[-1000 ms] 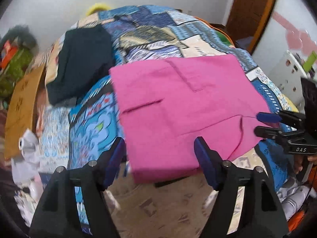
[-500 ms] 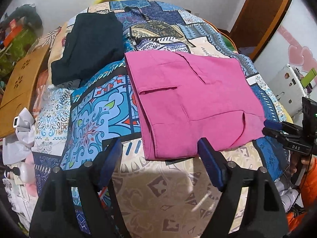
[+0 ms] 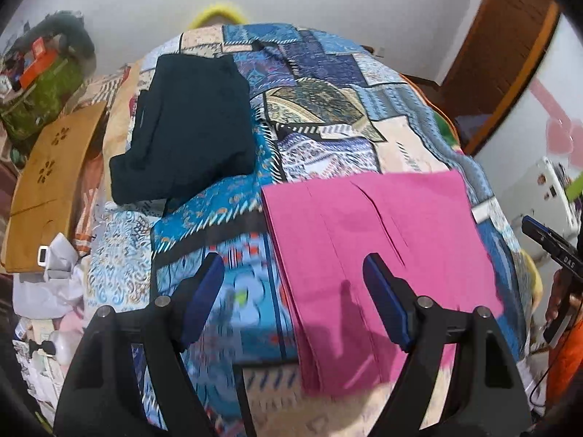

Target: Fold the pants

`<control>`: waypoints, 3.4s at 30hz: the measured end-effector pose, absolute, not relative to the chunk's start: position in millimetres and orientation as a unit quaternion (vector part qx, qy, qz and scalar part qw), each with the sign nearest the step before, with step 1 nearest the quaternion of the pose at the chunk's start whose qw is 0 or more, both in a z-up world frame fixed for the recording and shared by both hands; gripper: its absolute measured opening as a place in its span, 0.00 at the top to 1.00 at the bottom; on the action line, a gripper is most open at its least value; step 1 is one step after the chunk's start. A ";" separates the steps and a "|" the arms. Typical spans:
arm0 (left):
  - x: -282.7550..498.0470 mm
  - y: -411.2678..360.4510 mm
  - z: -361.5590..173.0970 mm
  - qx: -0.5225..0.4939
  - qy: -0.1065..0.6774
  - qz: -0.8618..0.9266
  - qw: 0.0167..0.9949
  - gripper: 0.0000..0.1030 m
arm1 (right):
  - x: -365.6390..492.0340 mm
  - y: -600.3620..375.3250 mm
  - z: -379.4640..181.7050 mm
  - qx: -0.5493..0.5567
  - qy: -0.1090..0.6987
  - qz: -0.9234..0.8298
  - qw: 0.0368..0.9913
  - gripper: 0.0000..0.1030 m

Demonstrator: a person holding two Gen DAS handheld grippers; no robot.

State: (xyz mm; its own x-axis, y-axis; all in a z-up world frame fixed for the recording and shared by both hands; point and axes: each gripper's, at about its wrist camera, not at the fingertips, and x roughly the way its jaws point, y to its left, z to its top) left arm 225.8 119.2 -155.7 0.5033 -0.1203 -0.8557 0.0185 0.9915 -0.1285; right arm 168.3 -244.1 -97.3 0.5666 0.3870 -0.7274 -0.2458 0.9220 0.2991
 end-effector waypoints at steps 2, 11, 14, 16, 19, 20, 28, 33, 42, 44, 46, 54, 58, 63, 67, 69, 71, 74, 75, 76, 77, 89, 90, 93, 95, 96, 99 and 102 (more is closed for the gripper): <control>243.4 123.7 -162.1 -0.070 0.507 -0.038 0.858 0.23 | 182.8 -242.0 -99.4 0.086 0.429 0.181 0.881 0.52; 303.3 142.7 -202.2 -0.158 0.558 -0.049 0.813 0.43 | 258.1 -238.0 -137.6 0.103 0.470 0.171 0.860 0.51; 312.3 139.6 -213.4 -0.166 0.572 -0.062 0.801 0.54 | 277.1 -237.7 -154.4 0.111 0.490 0.170 0.848 0.54; 315.7 138.2 -219.5 -0.178 0.576 -0.073 0.794 0.61 | 288.1 -236.1 -163.8 0.115 0.502 0.174 0.839 0.64; 316.5 139.5 -217.7 -0.184 0.562 -0.077 0.803 0.66 | 295.7 -228.9 -173.6 0.113 0.513 0.185 0.830 0.79; 316.9 139.4 -217.1 -0.183 0.558 -0.078 0.806 0.70 | 296.9 -226.8 -174.9 0.108 0.514 0.187 0.830 0.86; 306.3 134.0 -208.9 -0.109 0.524 -0.040 0.844 0.94 | 291.9 -208.7 -179.2 0.013 0.507 0.187 0.841 0.95; 299.8 133.7 -215.7 -0.075 0.522 0.004 0.849 0.93 | 295.0 -206.5 -182.7 0.007 0.508 0.179 0.843 0.96; 292.2 124.2 -199.7 -0.033 0.514 0.003 0.857 0.88 | 287.5 -212.0 -161.6 0.022 0.499 0.175 0.849 0.83; 288.9 120.6 -186.5 -0.019 0.501 0.003 0.865 0.80 | 284.4 -211.0 -148.1 0.027 0.492 0.180 0.851 0.83; 286.0 116.5 -174.2 -0.011 0.487 0.000 0.873 0.65 | 279.5 -207.4 -130.9 0.028 0.476 0.184 0.860 0.83; 286.8 93.7 -144.2 -0.011 0.452 -0.034 0.891 0.23 | 260.0 -153.6 -87.1 0.038 0.434 0.277 0.856 0.57; 296.5 81.6 -152.6 -0.010 0.472 -0.048 0.880 0.22 | 253.8 -111.7 -93.1 0.027 0.446 0.328 0.832 0.51; 306.7 73.3 -179.7 -0.007 0.518 -0.066 0.853 0.22 | 250.8 -76.7 -120.3 0.001 0.481 0.352 0.803 0.51; 310.9 71.4 -207.4 -0.003 0.552 -0.069 0.831 0.22 | 245.9 -58.8 -151.7 -0.026 0.523 0.361 0.772 0.50; 310.2 72.6 -220.4 0.000 0.567 -0.073 0.821 0.21 | 240.9 -60.6 -157.1 -0.032 0.520 0.362 0.773 0.46; 305.4 75.6 -223.5 0.003 0.561 -0.082 0.824 0.19 | 235.2 -65.1 -156.5 -0.034 0.517 0.364 0.774 0.44; 295.5 78.4 -222.6 0.014 0.559 -0.089 0.824 0.17 | 228.8 -78.2 -155.7 -0.022 0.519 0.362 0.774 0.40; 289.8 79.1 -222.8 0.022 0.556 -0.086 0.827 0.15 | 227.5 -83.6 -158.0 -0.010 0.522 0.361 0.773 0.39; 283.5 79.2 -222.5 0.028 0.552 -0.083 0.829 0.15 | 225.9 -88.7 -158.6 0.001 0.525 0.359 0.772 0.38; 279.5 79.8 -221.7 0.030 0.549 -0.084 0.831 0.15 | 225.0 -93.4 -159.0 0.010 0.528 0.357 0.771 0.37; 216.2 105.7 -202.6 0.003 0.527 -0.065 0.848 0.14 | 181.8 -148.8 -158.5 0.018 0.537 0.323 0.779 0.37; 211.9 107.7 -202.0 0.000 0.526 -0.065 0.848 0.14 | 175.9 -154.0 -162.0 0.016 0.538 0.319 0.780 0.36; 199.6 114.4 -200.4 -0.004 0.526 -0.052 0.849 0.14 | 164.7 -168.9 -165.1 0.028 0.533 0.308 0.788 0.35; 191.3 119.1 -199.7 -0.007 0.524 -0.045 0.850 0.14 | 159.4 -174.3 -163.9 0.026 0.531 0.296 0.793 0.35; 188.0 121.0 -199.5 -0.010 0.524 -0.043 0.851 0.13 | 155.9 -177.9 -163.8 0.024 0.530 0.288 0.797 0.35; 175.4 127.7 -197.4 -0.025 0.521 -0.037 0.852 0.13 | 150.2 -188.1 -165.3 0.033 0.530 0.278 0.800 0.35; 164.4 130.9 -195.8 -0.034 0.520 -0.034 0.853 0.14 | 143.8 -193.9 -165.5 0.030 0.534 0.267 0.802 0.35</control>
State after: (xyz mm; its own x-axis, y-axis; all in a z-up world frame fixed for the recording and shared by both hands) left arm 164.4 130.9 -195.8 0.4570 -0.0930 -0.8846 0.0230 0.9954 -0.0927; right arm 143.8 -193.9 -165.5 0.2877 0.4605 -0.8397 -0.3965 0.8554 0.3333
